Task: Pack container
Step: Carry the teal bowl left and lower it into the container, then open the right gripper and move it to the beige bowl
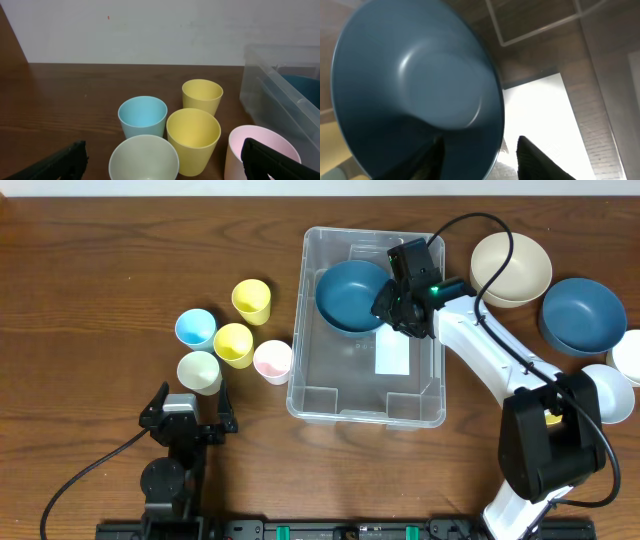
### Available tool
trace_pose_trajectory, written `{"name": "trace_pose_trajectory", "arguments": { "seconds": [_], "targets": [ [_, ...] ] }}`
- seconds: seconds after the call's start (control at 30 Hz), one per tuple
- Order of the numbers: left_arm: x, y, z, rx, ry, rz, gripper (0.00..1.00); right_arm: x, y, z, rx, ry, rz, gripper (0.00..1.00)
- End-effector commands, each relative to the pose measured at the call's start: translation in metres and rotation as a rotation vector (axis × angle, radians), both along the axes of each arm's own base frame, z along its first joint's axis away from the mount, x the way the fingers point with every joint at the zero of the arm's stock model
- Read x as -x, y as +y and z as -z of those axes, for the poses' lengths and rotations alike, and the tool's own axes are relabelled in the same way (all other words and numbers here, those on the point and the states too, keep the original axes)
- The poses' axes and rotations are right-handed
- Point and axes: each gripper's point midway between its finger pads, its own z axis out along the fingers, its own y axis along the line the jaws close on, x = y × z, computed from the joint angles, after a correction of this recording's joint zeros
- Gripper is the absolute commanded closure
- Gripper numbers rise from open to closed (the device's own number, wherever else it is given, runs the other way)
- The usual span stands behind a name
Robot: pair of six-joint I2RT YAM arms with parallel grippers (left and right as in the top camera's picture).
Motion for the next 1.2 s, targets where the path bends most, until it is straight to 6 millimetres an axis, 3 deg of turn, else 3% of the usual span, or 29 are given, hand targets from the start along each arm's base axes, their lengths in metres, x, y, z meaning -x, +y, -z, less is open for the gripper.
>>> {"name": "trace_pose_trajectory", "arguments": {
  "seconds": [0.0,0.1,0.17,0.33,0.43,0.47,0.57,0.73,0.9,1.03,1.17],
  "targets": [
    [0.001,0.001,0.018,-0.016,0.050,-0.002,0.02,-0.010,0.004,-0.011,0.008,-0.036,-0.030,0.50],
    [0.001,0.001,0.018,-0.016,0.050,-0.002,0.02,-0.018,0.007,-0.033,0.020,-0.082,-0.079,0.48],
    [0.001,0.001,0.018,-0.016,0.050,-0.002,0.02,-0.024,0.008,-0.061,0.035,-0.127,-0.115,0.46],
    [0.001,0.001,0.018,-0.016,0.050,-0.002,0.02,-0.031,-0.007,-0.155,0.102,-0.239,-0.141,0.26],
    [0.001,0.001,0.018,-0.016,0.050,-0.002,0.02,-0.022,-0.038,-0.202,0.164,-0.268,-0.066,0.14],
    [0.001,0.001,0.018,-0.016,0.050,-0.002,0.02,-0.017,-0.052,-0.215,0.188,-0.271,-0.020,0.01],
    [0.001,0.001,0.018,-0.016,0.050,-0.002,0.02,0.003,-0.108,-0.238,0.252,-0.243,0.177,0.01],
    [0.001,0.001,0.018,-0.016,0.050,-0.002,0.02,0.036,-0.190,-0.229,0.278,-0.102,0.448,0.01],
    [0.001,0.001,0.018,-0.016,0.050,-0.002,0.02,0.045,-0.240,-0.194,0.249,0.037,0.572,0.01],
    [0.001,0.001,0.018,-0.016,0.050,-0.002,0.02,0.037,-0.263,-0.160,0.271,0.096,0.560,0.01],
    [0.001,0.001,0.018,-0.016,0.051,-0.002,0.02,0.025,-0.254,-0.121,0.205,0.149,0.486,0.01]
  ]
}}
